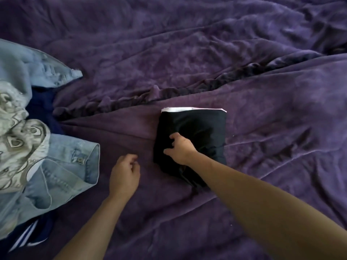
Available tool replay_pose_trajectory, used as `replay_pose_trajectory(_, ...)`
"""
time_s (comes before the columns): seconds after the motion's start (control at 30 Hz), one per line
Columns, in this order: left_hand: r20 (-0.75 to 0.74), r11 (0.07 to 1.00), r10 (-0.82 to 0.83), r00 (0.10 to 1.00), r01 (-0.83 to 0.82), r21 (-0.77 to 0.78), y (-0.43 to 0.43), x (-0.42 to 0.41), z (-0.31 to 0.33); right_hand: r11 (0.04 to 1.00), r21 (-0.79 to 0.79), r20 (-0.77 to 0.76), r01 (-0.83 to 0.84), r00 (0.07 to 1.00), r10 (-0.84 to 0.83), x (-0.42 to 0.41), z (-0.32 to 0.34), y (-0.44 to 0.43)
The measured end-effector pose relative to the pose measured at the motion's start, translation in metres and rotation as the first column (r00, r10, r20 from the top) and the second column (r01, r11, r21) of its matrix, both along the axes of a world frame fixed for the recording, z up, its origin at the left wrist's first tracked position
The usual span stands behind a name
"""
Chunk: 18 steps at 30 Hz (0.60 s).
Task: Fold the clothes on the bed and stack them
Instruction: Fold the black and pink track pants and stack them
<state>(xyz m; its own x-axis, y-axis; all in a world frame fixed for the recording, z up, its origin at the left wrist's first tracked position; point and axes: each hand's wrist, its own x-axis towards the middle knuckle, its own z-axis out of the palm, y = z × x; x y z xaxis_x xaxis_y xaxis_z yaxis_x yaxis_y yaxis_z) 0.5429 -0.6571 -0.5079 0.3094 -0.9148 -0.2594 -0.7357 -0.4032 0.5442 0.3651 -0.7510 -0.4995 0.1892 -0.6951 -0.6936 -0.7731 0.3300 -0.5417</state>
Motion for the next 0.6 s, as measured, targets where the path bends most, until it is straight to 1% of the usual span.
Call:
replay_pose_trajectory(0.03,-0.004,1.0,0.01,1.0,-0.01,-0.003,-0.002,-0.001,-0.002,1.0,-0.004,0.028,-0.003,1.0,0.004,-0.002,-0.004,0.004)
replay_pose_trajectory(0.07,-0.008,1.0,0.012,1.0,-0.012,-0.014,-0.007,-0.004,-0.004,0.998,-0.062,0.058,0.021,0.998,-0.017,-0.009,-0.005,0.008)
replay_pose_trajectory(0.1,-0.015,1.0,0.005,1.0,-0.006,-0.031,-0.013,-0.01,-0.005,0.983,-0.168,0.09,0.069,0.994,-0.055,-0.02,-0.003,0.013)
replay_pose_trajectory(0.13,-0.027,0.999,-0.008,1.0,0.007,-0.047,-0.022,-0.018,-0.004,0.947,-0.299,0.097,0.121,0.991,-0.096,-0.034,0.0,0.017)
replay_pose_trajectory(0.17,-0.043,0.998,-0.024,0.999,0.022,-0.056,-0.031,-0.028,-0.003,0.887,-0.438,0.066,0.147,0.989,-0.132,-0.051,0.003,0.019)
replay_pose_trajectory(0.2,-0.051,0.997,-0.042,0.998,0.039,-0.064,-0.042,-0.038,-0.001,0.815,-0.566,-0.012,0.125,0.987,-0.16,-0.068,0.006,0.02)
replay_pose_trajectory(0.23,-0.036,0.995,-0.061,0.997,0.058,-0.078,-0.054,-0.048,-0.001,0.758,-0.649,-0.116,0.064,0.976,-0.182,-0.086,0.007,0.019)
replay_pose_trajectory(0.27,0.013,0.992,-0.085,0.996,0.086,-0.095,-0.067,-0.059,-0.001,0.745,-0.668,-0.216,0.003,0.956,-0.198,-0.102,0.007,0.016)
replay_pose_trajectory(0.33,0.189,0.975,-0.171,0.967,0.193,-0.105,-0.092,-0.077,-0.006,0.811,-0.584,-0.343,-0.032,0.916,-0.21,-0.119,0.001,0.012)
replay_pose_trajectory(0.37,0.275,0.956,-0.25,0.928,0.282,-0.084,-0.102,-0.085,-0.009,0.836,-0.548,-0.375,-0.037,0.904,-0.206,-0.12,-0.005,0.012)
replay_pose_trajectory(0.4,0.339,0.925,-0.344,0.876,0.378,-0.039,-0.11,-0.092,-0.016,0.839,-0.54,-0.399,-0.065,0.898,-0.187,-0.117,-0.014,0.014)
replay_pose_trajectory(0.43,0.377,0.892,-0.425,0.823,0.453,0.016,-0.116,-0.097,-0.026,0.833,-0.542,-0.414,-0.106,0.897,-0.155,-0.111,-0.022,0.019)
replay_pose_trajectory(0.47,0.39,0.868,-0.478,0.787,0.491,0.074,-0.12,-0.099,-0.037,0.831,-0.537,-0.424,-0.143,0.898,-0.119,-0.104,-0.032,0.025)
replay_pose_trajectory(0.53,0.386,0.862,-0.504,0.772,0.478,0.169,-0.123,-0.096,-0.062,0.847,-0.502,-0.435,-0.176,0.898,-0.071,-0.094,-0.055,0.036)
replay_pose_trajectory(0.6,0.404,0.866,-0.499,0.767,0.453,0.21,-0.122,-0.09,-0.082,0.857,-0.483,-0.444,-0.181,0.894,-0.061,-0.091,-0.077,0.041)
